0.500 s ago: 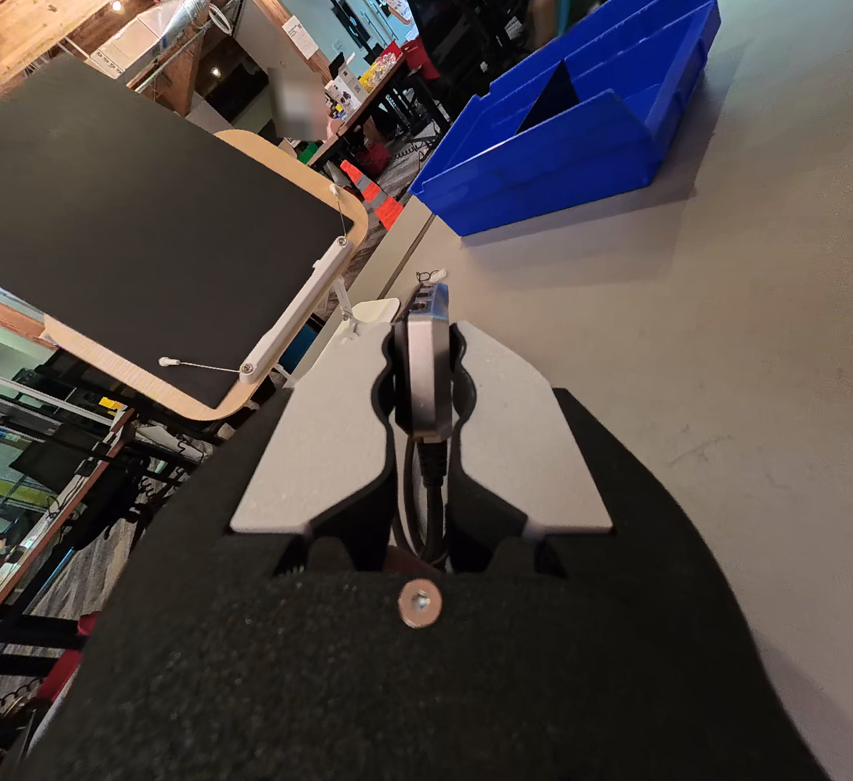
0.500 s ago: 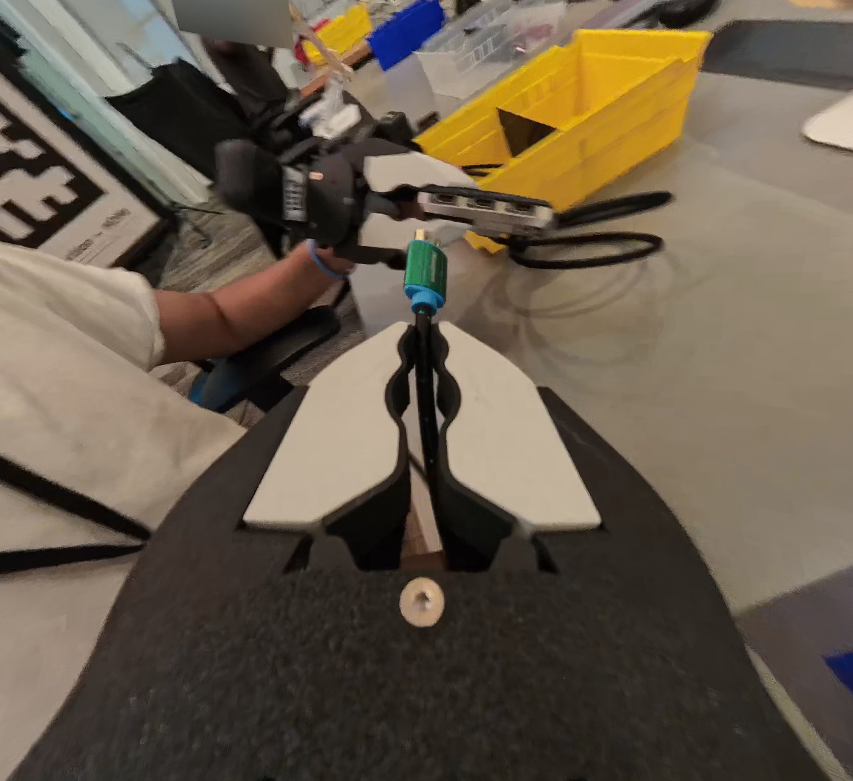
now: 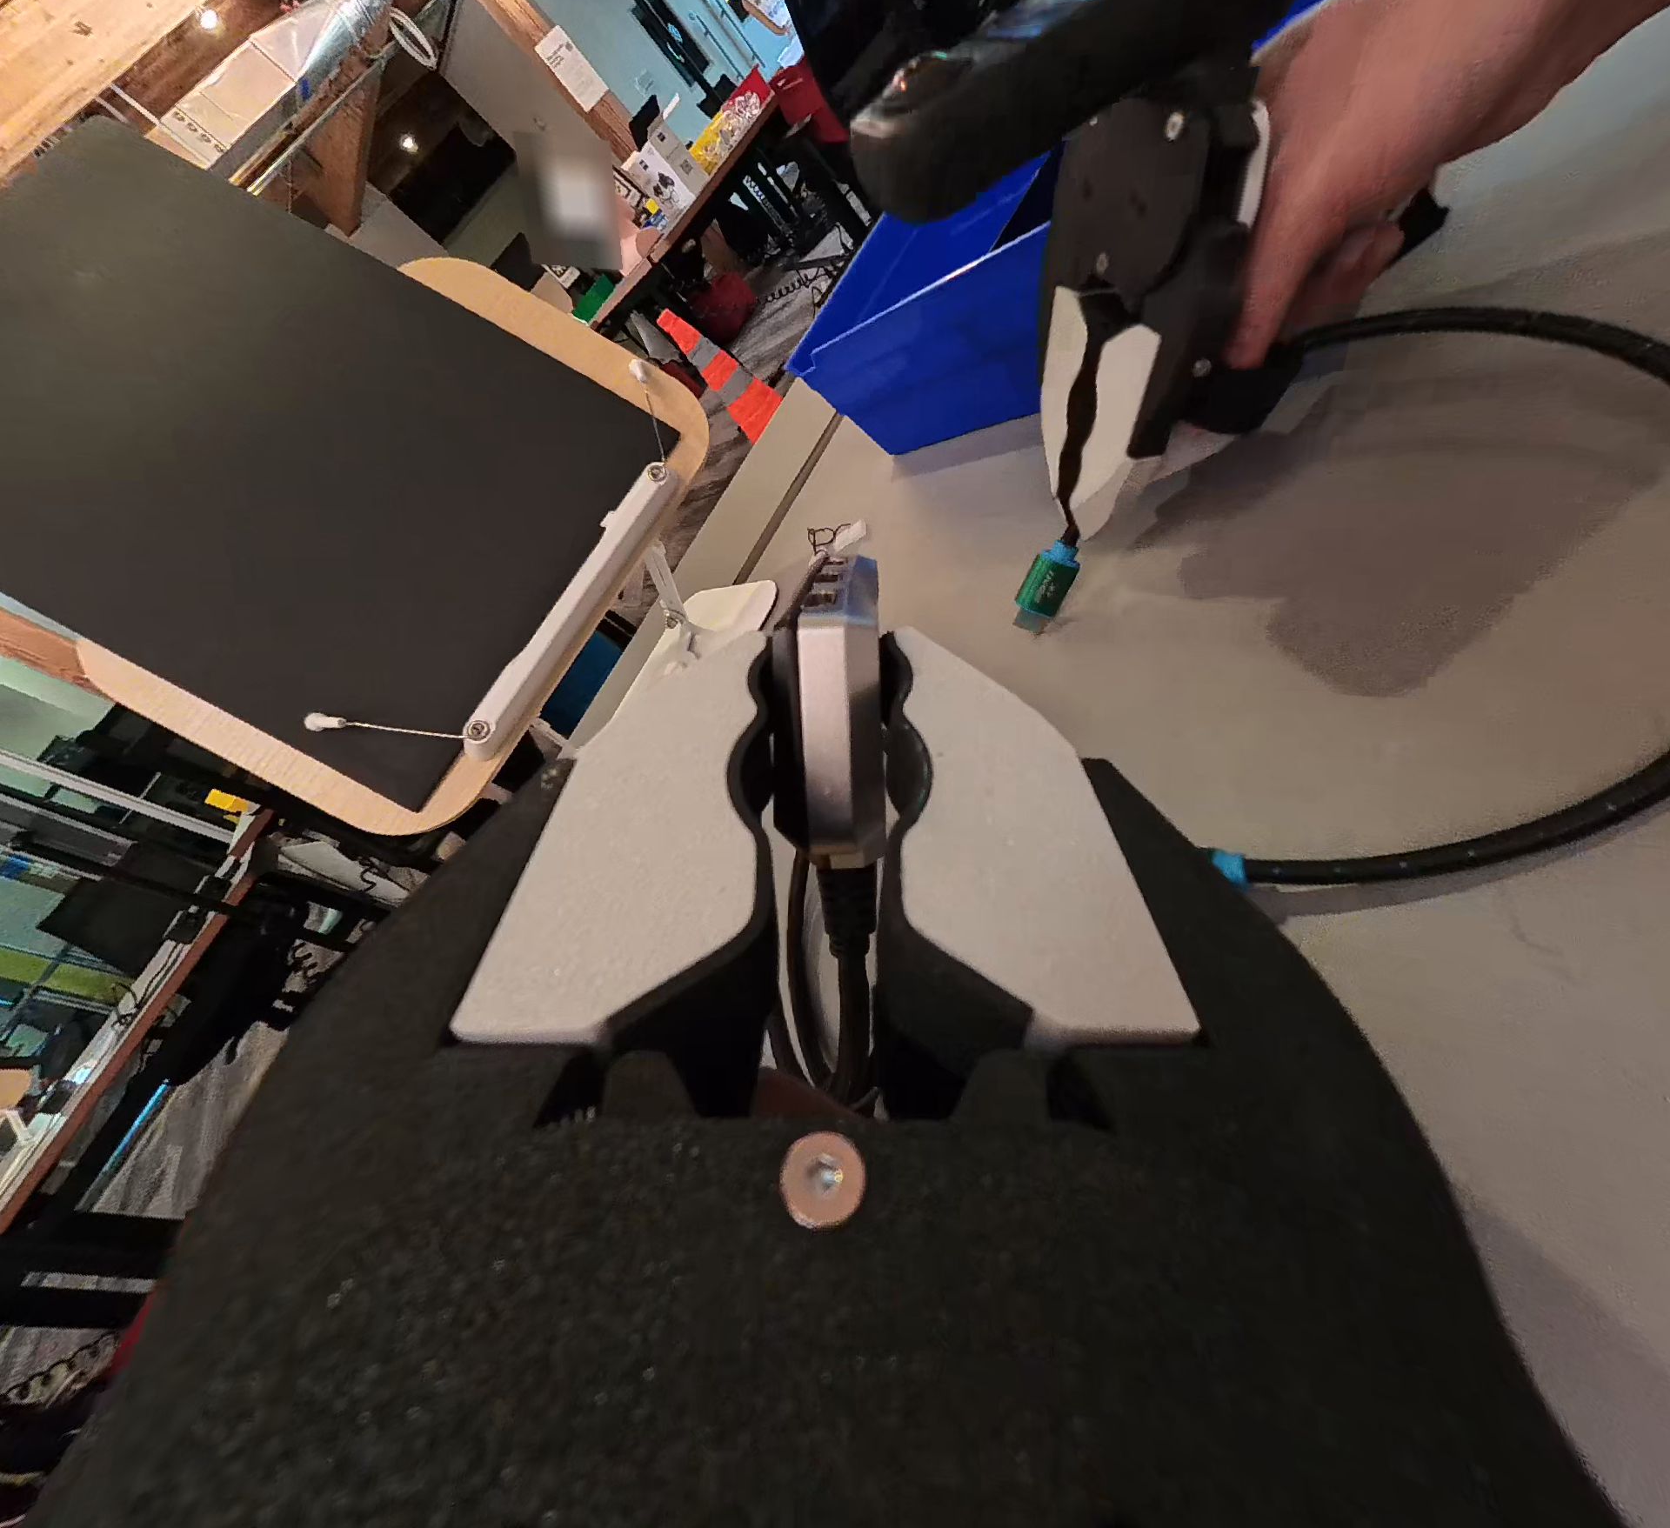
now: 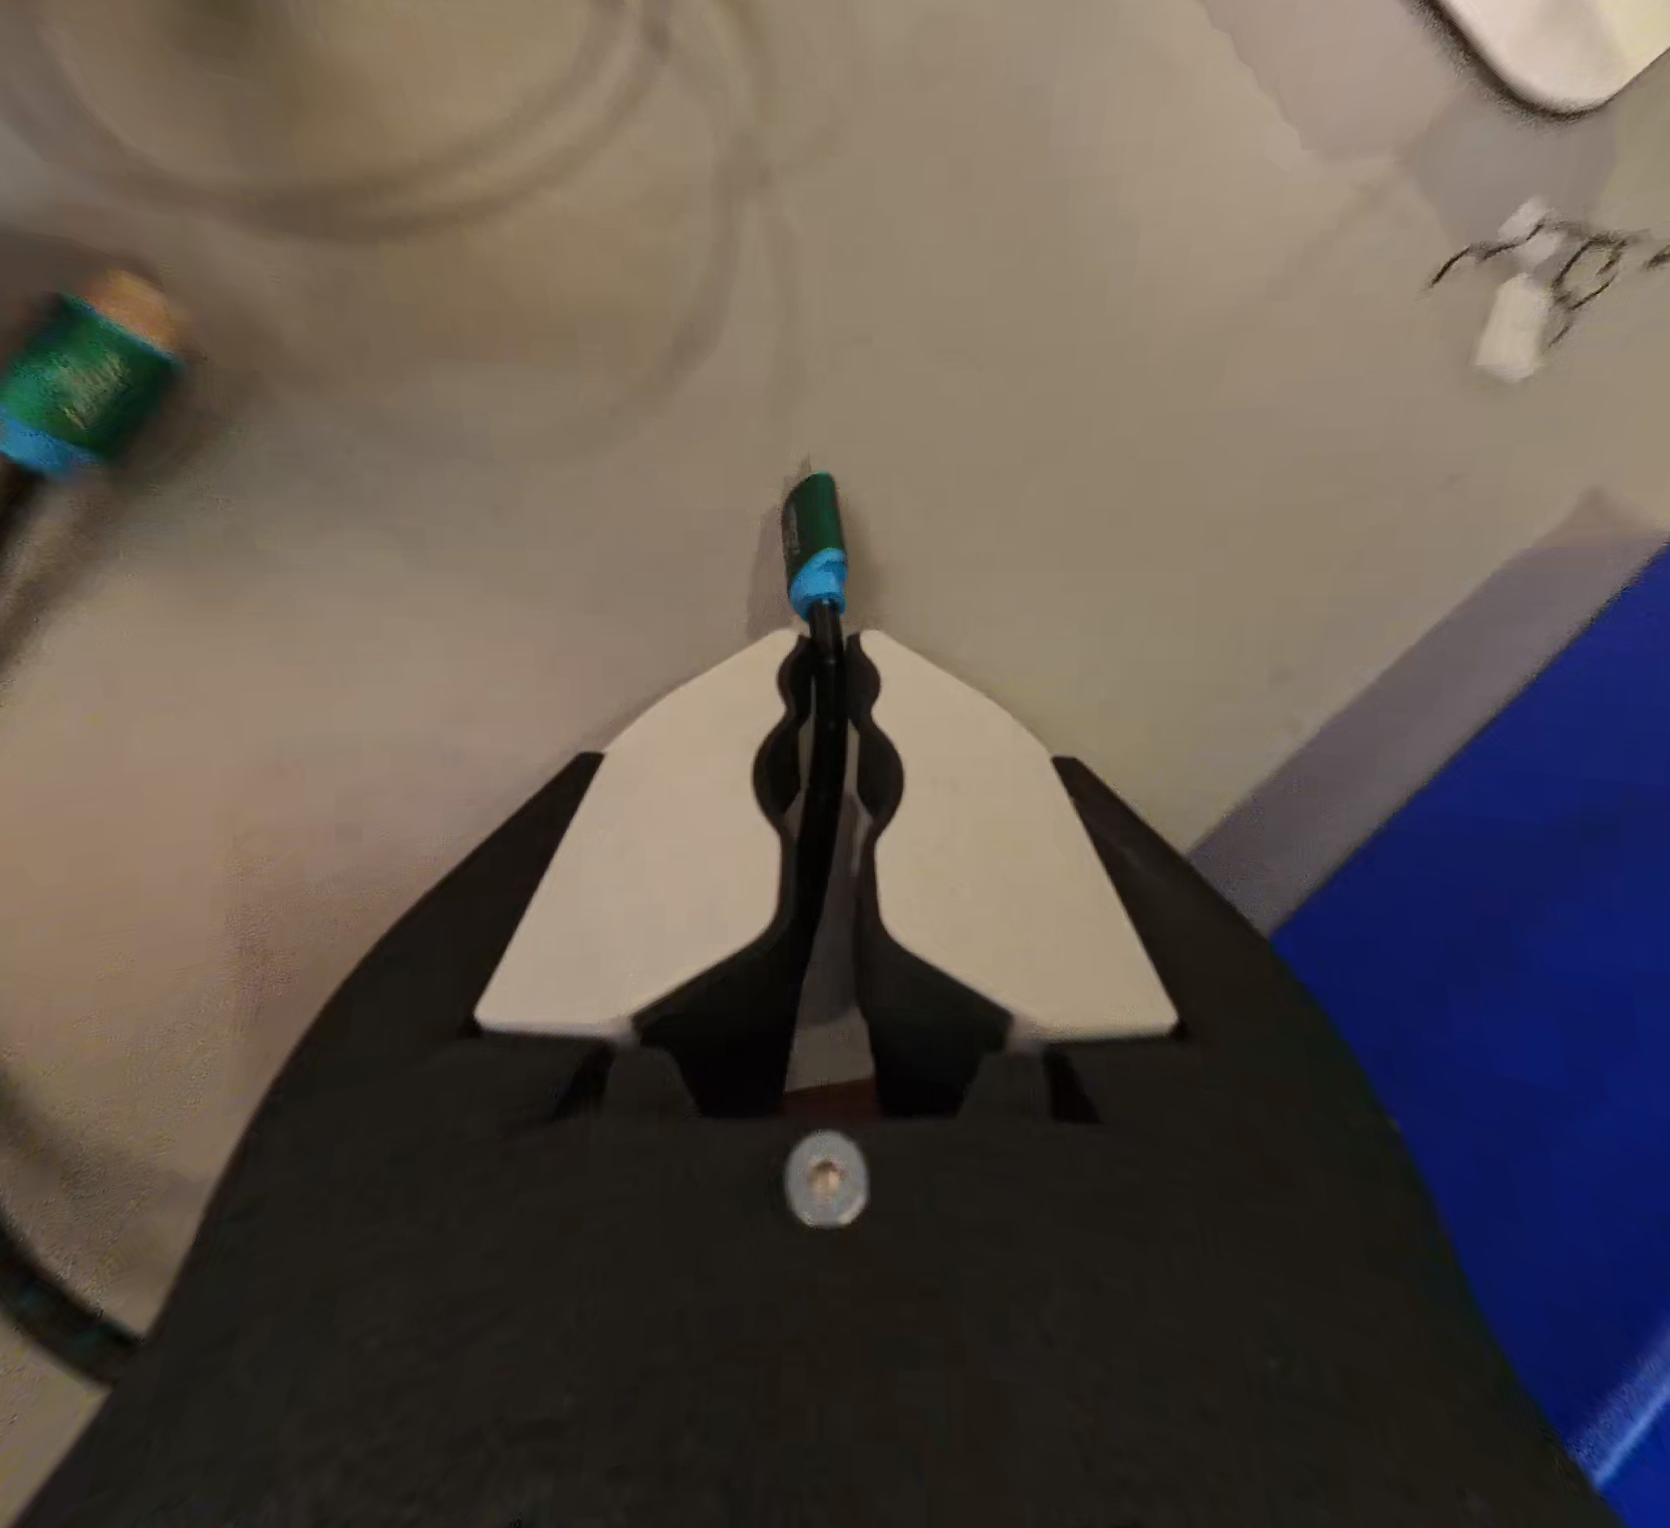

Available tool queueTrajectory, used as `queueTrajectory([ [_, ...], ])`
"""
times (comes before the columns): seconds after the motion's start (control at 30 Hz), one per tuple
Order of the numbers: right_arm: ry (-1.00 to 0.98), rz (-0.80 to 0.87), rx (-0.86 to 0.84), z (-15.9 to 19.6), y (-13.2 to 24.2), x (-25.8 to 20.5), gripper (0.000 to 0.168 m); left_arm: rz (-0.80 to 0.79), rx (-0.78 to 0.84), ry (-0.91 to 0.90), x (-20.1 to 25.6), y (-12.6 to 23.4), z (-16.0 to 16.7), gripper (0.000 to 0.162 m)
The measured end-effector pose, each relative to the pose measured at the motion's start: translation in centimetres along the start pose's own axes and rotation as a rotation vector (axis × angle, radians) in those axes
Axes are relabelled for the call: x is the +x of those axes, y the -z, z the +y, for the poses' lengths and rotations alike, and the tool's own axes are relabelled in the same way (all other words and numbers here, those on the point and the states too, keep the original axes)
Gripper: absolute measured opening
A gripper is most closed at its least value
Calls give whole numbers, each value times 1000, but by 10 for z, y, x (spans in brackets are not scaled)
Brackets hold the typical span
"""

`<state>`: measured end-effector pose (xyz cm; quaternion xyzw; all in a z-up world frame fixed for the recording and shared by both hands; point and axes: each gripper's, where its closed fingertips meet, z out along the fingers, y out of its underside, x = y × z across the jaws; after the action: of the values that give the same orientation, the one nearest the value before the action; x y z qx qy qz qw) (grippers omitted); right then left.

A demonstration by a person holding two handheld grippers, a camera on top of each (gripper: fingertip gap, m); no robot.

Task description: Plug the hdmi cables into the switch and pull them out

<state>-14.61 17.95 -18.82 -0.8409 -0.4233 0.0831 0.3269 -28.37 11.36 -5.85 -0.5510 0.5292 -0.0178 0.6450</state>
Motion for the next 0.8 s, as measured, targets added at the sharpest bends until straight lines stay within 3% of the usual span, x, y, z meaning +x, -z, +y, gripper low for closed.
queueTrajectory([
  [0.03,63,41,-16,3,-2,2,6,2,-3,-6,1,0,1,20],
  [0.17,224,123,-95,19,-10,6,6,10,-12,-17,5,-1,3,20],
  [0.53,200,162,18,21,-12,6,6,7,-17,-36,6,-3,3,20],
  [0.7,268,201,74,5,13,7,25,10,-13,-37,7,-4,3,20],
  [0.8,393,236,68,-5,27,6,26,15,-8,-42,9,-4,4,20],
])
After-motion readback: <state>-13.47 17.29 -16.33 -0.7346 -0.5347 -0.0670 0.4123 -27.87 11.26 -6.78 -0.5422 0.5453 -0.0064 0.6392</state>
